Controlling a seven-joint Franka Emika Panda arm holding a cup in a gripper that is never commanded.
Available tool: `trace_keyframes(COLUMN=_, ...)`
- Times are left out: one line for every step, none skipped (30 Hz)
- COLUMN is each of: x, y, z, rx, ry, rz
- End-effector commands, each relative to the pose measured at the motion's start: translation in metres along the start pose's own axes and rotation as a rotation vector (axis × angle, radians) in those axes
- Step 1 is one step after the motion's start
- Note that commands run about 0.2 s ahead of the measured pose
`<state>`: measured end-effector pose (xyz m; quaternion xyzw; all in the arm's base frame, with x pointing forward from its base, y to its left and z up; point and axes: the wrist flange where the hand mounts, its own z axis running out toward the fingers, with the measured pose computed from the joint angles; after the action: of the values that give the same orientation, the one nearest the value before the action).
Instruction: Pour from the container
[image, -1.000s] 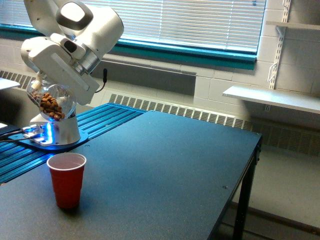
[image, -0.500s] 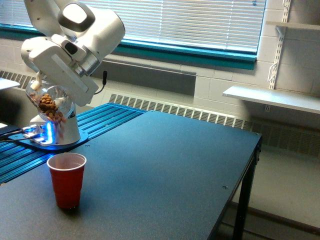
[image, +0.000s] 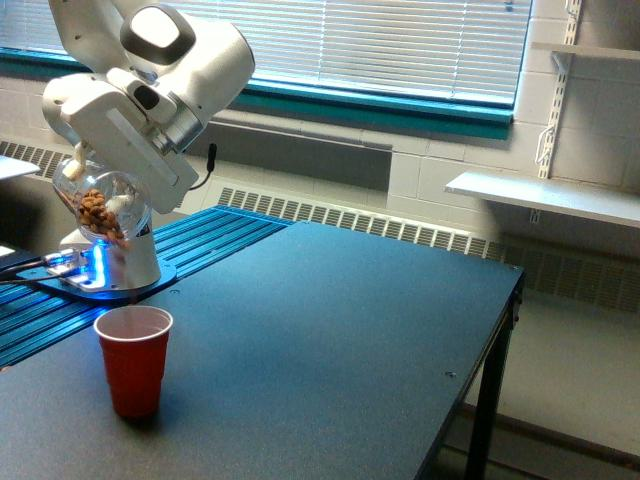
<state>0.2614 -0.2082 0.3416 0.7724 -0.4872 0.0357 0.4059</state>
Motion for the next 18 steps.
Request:
trace_keyframes(x=0.0, y=-0.002, z=0.0, rx=-0.015, ry=0.016, rz=-0.002)
trace_keyframes(x=0.0, y=-0.002, z=0.0, rx=-0.017, ry=0.016, rz=-0.003)
trace_keyframes(x=0.0, y=-0.002, z=0.0, rx=-0.019, ry=0.016, rz=-0.004)
trace_keyframes(x=0.0, y=-0.003, z=0.0, rx=-0.02, ry=0.016, rz=-0.006)
trace_keyframes(x=0.005, y=-0.003, z=-0.007, rx=-0.019, ry=0.018, rz=-0.008)
trace_keyframes(x=0.01, y=-0.003, z=-0.013, rx=-0.022, ry=0.017, rz=-0.014)
trace_keyframes(x=0.012, y=-0.004, z=-0.015, rx=-0.024, ry=0.018, rz=-0.015)
trace_keyframes(x=0.012, y=-0.005, z=-0.015, rx=-0.024, ry=0.018, rz=-0.016)
trace_keyframes(x=0.009, y=-0.006, z=-0.011, rx=-0.024, ry=0.018, rz=-0.015)
trace_keyframes(x=0.007, y=-0.007, z=-0.008, rx=-0.023, ry=0.02, rz=-0.016)
trace_keyframes(x=0.006, y=-0.007, z=-0.008, rx=-0.023, ry=0.022, rz=-0.019)
trace_keyframes(x=0.005, y=-0.008, z=-0.007, rx=-0.025, ry=0.022, rz=-0.02)
trace_keyframes(x=0.005, y=-0.008, z=-0.007, rx=-0.027, ry=0.023, rz=-0.023)
trace_keyframes(x=0.005, y=-0.008, z=-0.007, rx=-0.029, ry=0.022, rz=-0.026)
trace_keyframes(x=0.008, y=-0.008, z=-0.01, rx=-0.029, ry=0.023, rz=-0.027)
trace_keyframes(x=0.012, y=-0.008, z=-0.014, rx=-0.031, ry=0.023, rz=-0.031)
trace_keyframes(x=0.014, y=-0.009, z=-0.016, rx=-0.032, ry=0.022, rz=-0.032)
trace_keyframes(x=0.014, y=-0.009, z=-0.017, rx=-0.035, ry=0.023, rz=-0.035)
